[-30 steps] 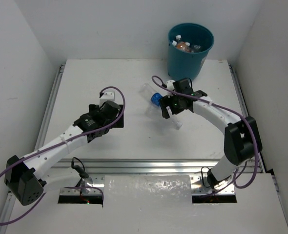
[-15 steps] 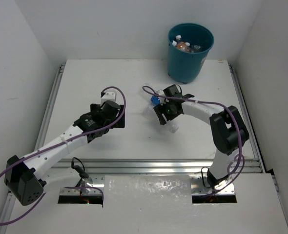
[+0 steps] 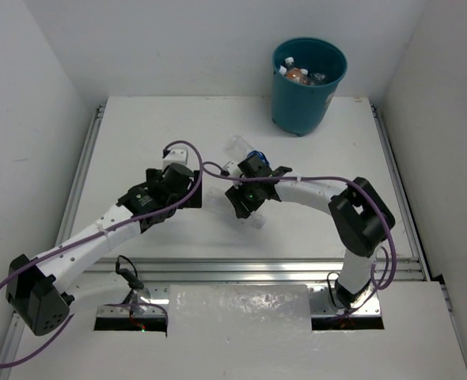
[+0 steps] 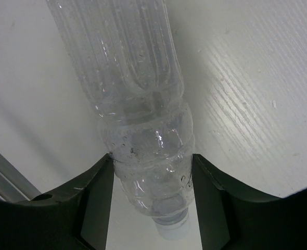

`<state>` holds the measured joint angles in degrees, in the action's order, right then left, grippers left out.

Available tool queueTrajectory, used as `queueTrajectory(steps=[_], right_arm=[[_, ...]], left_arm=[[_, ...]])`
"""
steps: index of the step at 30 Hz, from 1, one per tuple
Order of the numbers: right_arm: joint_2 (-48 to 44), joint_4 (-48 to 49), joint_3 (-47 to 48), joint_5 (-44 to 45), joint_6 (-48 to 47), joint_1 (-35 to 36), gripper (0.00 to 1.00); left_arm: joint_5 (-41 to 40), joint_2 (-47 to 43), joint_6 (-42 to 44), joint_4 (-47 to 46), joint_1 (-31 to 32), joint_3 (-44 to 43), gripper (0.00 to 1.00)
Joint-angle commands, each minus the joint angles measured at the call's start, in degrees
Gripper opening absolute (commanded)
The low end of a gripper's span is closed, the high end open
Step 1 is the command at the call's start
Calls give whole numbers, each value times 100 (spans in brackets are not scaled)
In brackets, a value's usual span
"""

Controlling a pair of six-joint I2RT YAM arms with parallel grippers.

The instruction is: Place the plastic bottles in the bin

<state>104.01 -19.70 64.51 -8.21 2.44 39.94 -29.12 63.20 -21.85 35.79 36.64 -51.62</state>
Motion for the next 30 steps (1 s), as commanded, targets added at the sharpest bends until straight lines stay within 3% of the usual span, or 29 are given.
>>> queueTrajectory(steps=[1,6,9,16,23,30], right_arm=[[-4,186,123,-251,169,-48,17],[-459,791,-289,-488,564,-39,1],[-1143,1047,-431,-682,705,-48,0],[-1594,740,-1,-226,697,-74,0],[-1489,538,1545,1522,65,-469,0],[-524,696,3792,2024,-822,-1409,0]], left_arm=[[-49,-238,31,-160,-78,-6,100],[-321,-413,-83,-125,-96,-24,100],[-663,-571,-206,-64,-131,-42,100],[-1122,-1028,-452,25,-149,-59,100],[-1192,-853,-461,121,-149,-77,100],[-1271,-853,-408,86,-149,-33,100]])
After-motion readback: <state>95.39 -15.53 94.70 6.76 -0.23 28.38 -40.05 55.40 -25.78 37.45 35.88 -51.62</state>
